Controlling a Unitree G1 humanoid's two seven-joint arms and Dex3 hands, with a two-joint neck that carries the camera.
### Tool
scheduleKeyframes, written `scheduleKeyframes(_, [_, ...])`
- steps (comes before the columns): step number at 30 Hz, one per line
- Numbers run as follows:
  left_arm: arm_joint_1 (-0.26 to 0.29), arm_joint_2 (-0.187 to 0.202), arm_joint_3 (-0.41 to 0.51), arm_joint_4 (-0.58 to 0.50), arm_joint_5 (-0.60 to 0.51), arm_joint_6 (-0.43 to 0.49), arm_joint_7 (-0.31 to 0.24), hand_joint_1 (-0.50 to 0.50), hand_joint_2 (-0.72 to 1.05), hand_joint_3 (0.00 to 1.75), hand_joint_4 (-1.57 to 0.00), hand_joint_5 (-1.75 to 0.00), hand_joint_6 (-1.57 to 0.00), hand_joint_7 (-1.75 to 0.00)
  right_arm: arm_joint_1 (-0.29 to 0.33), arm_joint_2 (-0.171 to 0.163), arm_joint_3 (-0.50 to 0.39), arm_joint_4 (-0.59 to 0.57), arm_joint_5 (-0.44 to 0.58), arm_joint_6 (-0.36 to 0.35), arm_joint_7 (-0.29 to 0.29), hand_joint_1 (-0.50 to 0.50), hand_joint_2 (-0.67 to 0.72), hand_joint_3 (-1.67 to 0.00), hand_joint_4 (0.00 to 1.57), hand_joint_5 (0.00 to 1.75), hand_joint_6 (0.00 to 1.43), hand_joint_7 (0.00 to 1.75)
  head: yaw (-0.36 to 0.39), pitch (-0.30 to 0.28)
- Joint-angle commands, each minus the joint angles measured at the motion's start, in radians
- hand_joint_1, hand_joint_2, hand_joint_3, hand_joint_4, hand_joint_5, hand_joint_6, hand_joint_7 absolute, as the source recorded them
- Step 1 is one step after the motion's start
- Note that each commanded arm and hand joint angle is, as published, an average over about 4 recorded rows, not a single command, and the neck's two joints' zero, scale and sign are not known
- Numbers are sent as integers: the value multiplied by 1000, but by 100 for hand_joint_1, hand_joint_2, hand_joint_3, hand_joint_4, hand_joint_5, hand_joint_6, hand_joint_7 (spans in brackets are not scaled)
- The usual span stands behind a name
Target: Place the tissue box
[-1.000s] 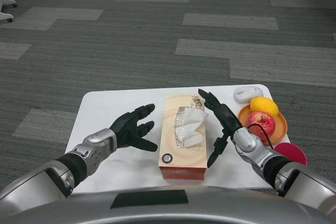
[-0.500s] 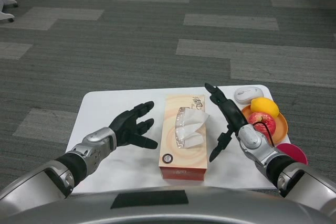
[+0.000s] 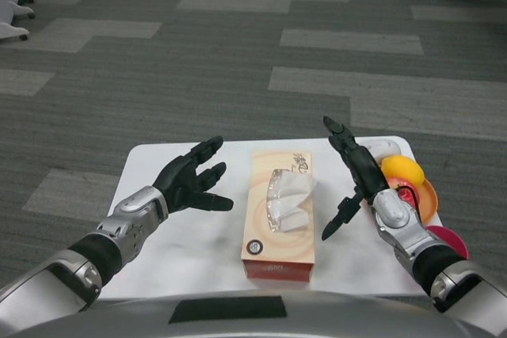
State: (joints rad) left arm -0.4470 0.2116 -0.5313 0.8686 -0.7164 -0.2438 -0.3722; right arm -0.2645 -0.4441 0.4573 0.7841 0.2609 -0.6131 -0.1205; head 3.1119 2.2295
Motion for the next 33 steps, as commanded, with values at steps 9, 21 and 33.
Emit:
scheduleKeyframes(9, [46, 24, 154, -206, 40, -9, -17, 50, 96, 9, 0, 0, 0, 0, -5, -5, -83, -136, 10, -10, 0, -43, 46, -16, 0, 19, 0, 7, 9, 18])
scheduleKeyframes(21, [88, 31, 222, -360, 57, -9, -16, 50, 105, 9, 0, 0, 0, 0, -4, -9, -157, -274, 11, -11, -6, -42, 47, -16, 0, 19, 0, 7, 7, 36])
scheduleKeyframes(33, [90, 42, 257, -452, 57, -22, -14, 50, 105, 17, 0, 0, 0, 0, 18, -10, -210, -361, 10, -11, -20, -44, 46, -16, 0, 19, 0, 7, 34, 59])
